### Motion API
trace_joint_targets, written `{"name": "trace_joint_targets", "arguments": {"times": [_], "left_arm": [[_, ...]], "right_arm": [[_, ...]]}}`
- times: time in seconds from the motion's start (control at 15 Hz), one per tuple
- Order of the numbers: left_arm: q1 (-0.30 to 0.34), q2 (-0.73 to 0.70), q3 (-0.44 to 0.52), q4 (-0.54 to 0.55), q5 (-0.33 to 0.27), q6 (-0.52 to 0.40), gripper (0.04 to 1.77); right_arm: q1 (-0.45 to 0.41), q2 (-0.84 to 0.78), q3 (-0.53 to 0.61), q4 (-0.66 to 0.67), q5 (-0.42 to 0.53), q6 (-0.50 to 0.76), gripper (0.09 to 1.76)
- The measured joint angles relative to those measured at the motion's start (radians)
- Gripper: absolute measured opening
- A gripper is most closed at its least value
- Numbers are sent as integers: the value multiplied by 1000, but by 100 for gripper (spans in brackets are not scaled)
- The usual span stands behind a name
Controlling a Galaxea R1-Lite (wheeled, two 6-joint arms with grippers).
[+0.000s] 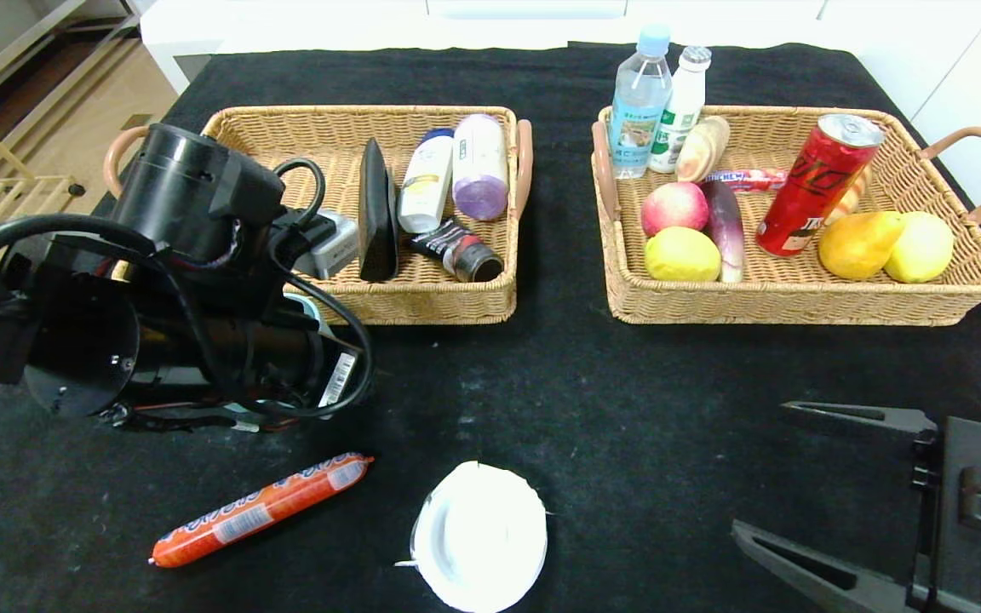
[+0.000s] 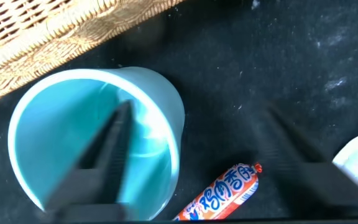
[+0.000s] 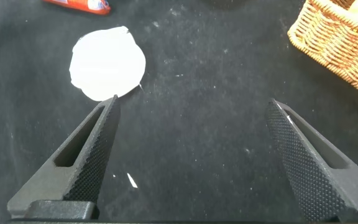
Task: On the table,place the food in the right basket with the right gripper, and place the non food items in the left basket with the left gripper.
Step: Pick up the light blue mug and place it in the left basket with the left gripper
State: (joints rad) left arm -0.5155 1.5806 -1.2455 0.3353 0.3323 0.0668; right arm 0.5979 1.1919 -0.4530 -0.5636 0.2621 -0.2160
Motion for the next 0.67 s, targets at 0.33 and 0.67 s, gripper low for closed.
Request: {"name": "trace_joint_targets", "arguments": {"times": [0.33,0.67], "left_arm": [[1,0,8,0,0,0,56],[1,-2,16,-3,-1,0,20]], "right_arm": [[0,11,9,0,-1,-18,170],[0,17,13,-1,-2,-20,170]]}}
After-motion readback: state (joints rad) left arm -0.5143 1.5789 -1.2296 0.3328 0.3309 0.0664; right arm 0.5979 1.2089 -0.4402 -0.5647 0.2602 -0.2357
